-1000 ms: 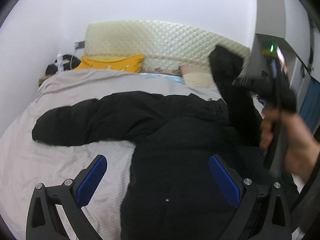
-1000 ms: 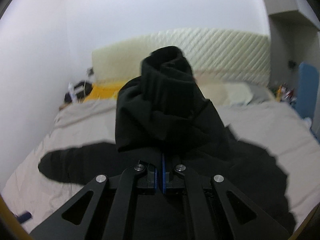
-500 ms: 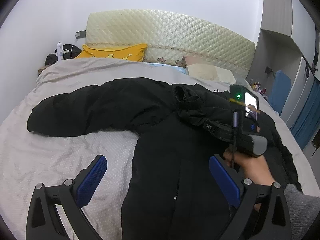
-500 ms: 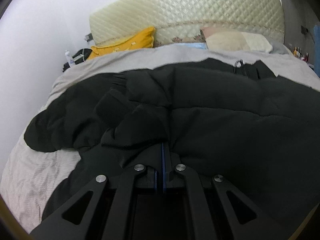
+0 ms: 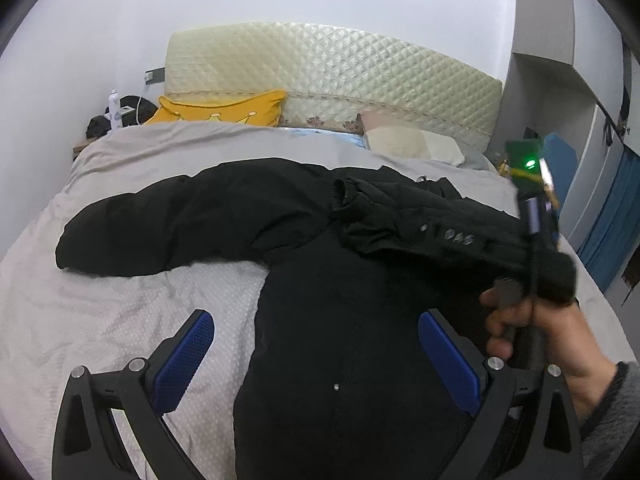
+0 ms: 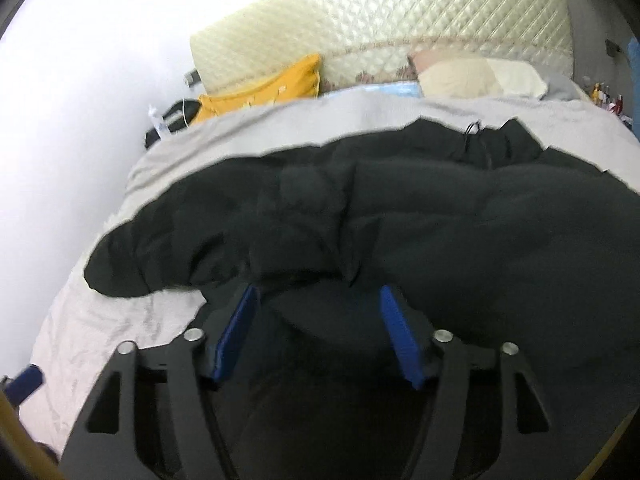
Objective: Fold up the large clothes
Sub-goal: 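Lift the sleeve with the right gripper and fold it across the jacket back, then release the sleeve and withdraw the right gripper from the jacket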
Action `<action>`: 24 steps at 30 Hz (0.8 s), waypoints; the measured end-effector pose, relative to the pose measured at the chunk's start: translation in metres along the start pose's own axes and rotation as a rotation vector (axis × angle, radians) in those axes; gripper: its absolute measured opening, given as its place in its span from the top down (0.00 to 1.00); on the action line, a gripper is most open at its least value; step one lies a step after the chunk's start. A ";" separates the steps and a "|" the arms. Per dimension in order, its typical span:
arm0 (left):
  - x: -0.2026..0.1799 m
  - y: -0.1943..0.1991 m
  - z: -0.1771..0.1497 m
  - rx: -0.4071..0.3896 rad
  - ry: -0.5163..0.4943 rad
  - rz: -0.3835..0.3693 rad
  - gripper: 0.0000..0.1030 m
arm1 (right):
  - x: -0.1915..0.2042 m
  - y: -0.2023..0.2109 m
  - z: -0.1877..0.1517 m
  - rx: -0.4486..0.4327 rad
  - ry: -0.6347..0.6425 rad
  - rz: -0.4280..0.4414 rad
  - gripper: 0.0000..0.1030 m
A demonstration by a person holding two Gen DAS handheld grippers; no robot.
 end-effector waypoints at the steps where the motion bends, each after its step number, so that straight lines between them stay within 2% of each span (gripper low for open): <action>1: -0.001 0.002 0.001 -0.002 -0.001 0.003 0.00 | -0.002 0.007 0.002 -0.010 -0.001 -0.005 0.36; 6: -0.015 0.018 0.003 -0.029 -0.010 -0.006 0.00 | -0.017 0.045 0.009 -0.062 0.063 -0.076 0.36; 14: -0.038 0.029 0.001 -0.046 -0.070 0.009 0.00 | -0.052 0.111 0.007 -0.128 0.070 -0.160 0.36; 18: -0.047 0.035 0.002 -0.063 -0.084 0.012 0.00 | -0.063 0.145 0.003 -0.164 0.132 -0.215 0.36; 24: -0.068 0.041 -0.005 -0.074 -0.102 -0.009 0.00 | -0.077 0.190 -0.010 -0.177 0.117 -0.221 0.36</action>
Point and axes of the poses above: each gripper's, at about its wrist camera, not at the fingertips, and y roughly against the way its jaws point, x to its left, z to its top, the point moved 10 cm from there along -y, roughly the way its jaws point, and after that the axes turned 5 degrees about -x, right-handed, at the moved point
